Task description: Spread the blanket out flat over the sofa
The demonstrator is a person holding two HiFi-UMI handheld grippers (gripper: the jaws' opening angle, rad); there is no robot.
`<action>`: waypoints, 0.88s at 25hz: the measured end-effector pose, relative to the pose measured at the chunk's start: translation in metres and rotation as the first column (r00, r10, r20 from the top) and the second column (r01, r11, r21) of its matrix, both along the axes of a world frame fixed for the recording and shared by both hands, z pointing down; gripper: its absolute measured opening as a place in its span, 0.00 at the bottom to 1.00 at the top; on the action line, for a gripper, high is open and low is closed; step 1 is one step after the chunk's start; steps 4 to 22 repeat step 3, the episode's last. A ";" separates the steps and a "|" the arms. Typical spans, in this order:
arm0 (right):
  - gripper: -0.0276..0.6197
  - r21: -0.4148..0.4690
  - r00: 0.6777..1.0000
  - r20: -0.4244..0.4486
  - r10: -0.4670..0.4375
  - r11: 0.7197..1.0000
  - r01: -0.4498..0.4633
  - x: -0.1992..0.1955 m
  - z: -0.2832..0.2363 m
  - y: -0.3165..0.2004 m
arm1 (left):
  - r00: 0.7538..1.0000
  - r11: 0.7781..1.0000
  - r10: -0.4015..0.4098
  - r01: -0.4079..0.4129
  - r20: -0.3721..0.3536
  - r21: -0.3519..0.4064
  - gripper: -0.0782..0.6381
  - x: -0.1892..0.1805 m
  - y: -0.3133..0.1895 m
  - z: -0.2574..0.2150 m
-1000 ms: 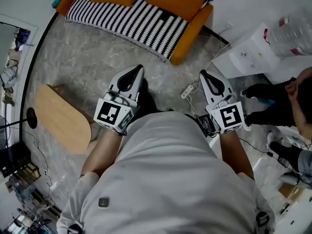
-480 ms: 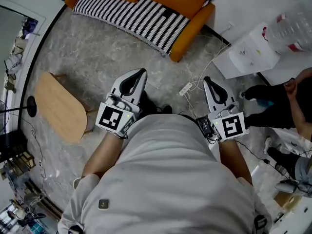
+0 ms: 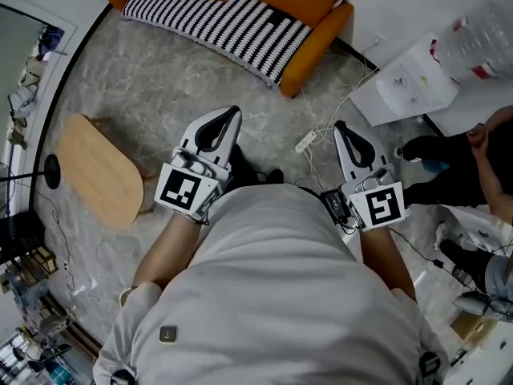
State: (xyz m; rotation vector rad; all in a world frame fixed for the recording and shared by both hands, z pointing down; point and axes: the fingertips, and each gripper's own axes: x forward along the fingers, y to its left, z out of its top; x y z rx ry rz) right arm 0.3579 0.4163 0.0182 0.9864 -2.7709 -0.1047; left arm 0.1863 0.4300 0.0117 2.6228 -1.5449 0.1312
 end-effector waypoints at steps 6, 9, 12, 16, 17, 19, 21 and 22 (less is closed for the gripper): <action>0.09 -0.023 1.000 -0.019 0.005 1.000 -0.005 0.000 0.004 0.007 | 1.000 1.000 0.002 -0.002 -0.004 -0.001 0.12 -0.001 0.005 0.000; 0.09 -0.023 1.000 -0.019 0.005 1.000 -0.005 0.000 0.004 0.007 | 1.000 1.000 0.002 -0.002 -0.004 -0.001 0.12 -0.001 0.005 0.000; 0.09 -0.023 1.000 -0.019 0.005 1.000 -0.005 0.000 0.004 0.007 | 1.000 1.000 0.002 -0.002 -0.004 -0.001 0.12 -0.001 0.005 0.000; 0.09 -0.023 1.000 -0.019 0.005 1.000 -0.005 0.000 0.004 0.007 | 1.000 1.000 0.002 -0.002 -0.004 -0.001 0.12 -0.001 0.005 0.000; 0.09 -0.023 1.000 -0.019 0.005 1.000 -0.005 0.000 0.004 0.007 | 1.000 1.000 0.002 -0.002 -0.004 -0.001 0.12 -0.001 0.005 0.000; 0.09 -0.023 1.000 -0.019 0.005 1.000 -0.005 0.000 0.004 0.007 | 1.000 1.000 0.002 -0.002 -0.004 -0.001 0.12 -0.001 0.005 0.000; 0.09 -0.023 1.000 -0.019 0.005 1.000 -0.005 0.000 0.004 0.007 | 1.000 1.000 0.002 -0.002 -0.004 -0.001 0.12 -0.001 0.005 0.000; 0.09 -0.023 1.000 -0.019 0.005 1.000 -0.005 0.000 0.004 0.007 | 1.000 1.000 0.002 -0.002 -0.004 -0.001 0.12 -0.001 0.005 0.000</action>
